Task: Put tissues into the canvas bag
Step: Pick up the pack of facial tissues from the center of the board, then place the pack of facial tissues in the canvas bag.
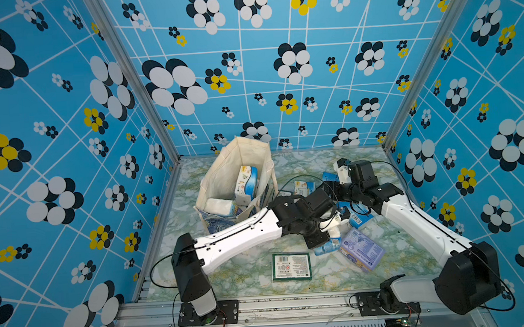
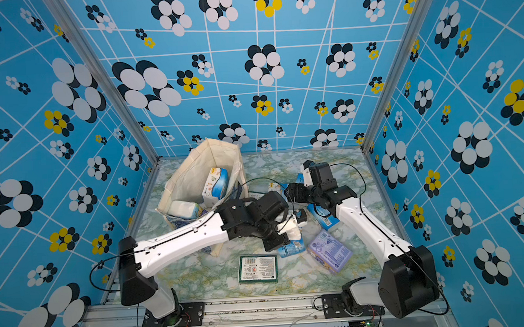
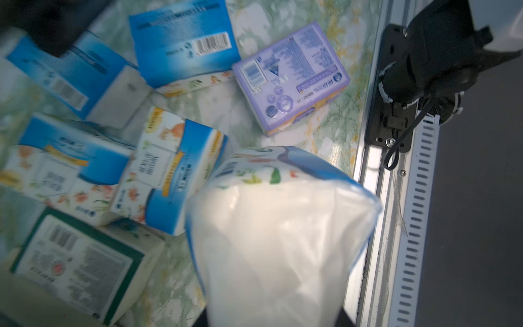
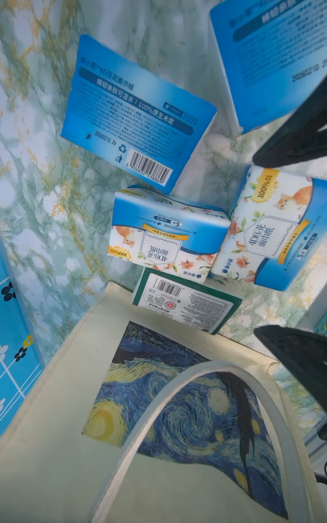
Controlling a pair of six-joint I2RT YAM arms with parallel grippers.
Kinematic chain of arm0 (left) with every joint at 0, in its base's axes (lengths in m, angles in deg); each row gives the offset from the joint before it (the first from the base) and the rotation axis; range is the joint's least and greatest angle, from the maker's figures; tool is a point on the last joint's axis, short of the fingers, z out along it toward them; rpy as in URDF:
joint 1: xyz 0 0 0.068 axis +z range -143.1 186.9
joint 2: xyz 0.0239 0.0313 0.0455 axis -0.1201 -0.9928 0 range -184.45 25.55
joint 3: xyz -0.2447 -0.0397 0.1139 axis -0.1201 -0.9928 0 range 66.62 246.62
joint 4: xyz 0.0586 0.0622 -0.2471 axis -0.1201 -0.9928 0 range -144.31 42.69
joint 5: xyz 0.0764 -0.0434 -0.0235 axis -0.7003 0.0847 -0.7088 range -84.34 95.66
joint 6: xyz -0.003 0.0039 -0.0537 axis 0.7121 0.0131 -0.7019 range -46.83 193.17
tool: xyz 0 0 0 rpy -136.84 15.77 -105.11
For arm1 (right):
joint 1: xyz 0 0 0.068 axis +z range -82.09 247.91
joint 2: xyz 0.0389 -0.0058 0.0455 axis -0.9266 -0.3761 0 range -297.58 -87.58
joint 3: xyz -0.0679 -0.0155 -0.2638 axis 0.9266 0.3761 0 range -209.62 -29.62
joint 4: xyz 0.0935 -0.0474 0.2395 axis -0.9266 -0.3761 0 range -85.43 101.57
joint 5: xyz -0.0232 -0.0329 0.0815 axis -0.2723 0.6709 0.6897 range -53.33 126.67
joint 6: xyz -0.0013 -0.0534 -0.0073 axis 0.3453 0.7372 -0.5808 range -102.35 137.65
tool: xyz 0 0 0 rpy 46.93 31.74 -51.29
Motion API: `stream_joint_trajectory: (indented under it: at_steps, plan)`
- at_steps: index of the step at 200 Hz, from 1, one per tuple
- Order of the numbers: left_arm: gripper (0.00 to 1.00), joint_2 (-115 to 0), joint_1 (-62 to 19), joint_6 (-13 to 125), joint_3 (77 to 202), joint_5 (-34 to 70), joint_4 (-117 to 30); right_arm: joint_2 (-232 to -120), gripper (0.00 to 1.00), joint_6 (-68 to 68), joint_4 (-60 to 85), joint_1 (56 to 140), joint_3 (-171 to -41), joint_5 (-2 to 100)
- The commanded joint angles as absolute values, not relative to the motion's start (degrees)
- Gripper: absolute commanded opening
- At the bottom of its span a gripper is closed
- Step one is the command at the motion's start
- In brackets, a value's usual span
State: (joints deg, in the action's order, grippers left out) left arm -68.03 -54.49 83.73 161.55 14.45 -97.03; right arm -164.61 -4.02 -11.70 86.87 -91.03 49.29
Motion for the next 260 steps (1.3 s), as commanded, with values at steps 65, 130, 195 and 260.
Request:
stream_joint_trajectory:
  at_steps: [65,130,195,260]
  plan:
    - [0.28,-48.4,-35.2,77.1,161.4,-3.0,-91.5,-166.4,0.87,-2.3,-11.0,86.6,-95.4,52.2]
    - [0.27,-45.8,-23.8,77.0,152.0,-11.7,-80.4,-166.6,0.86,-3.3,-9.2,93.8,-103.1,55.1]
    - [0.27,-43.7,-21.4,79.1,146.5,-15.3,-71.5,-174.7,0.86,-8.3,-1.9,102.6,-109.9,57.1]
    - [0.27,-42.3,-18.2,80.1,143.7,-14.7,-68.8,-183.8,0.86,-10.2,-0.6,106.2,-117.8,54.3]
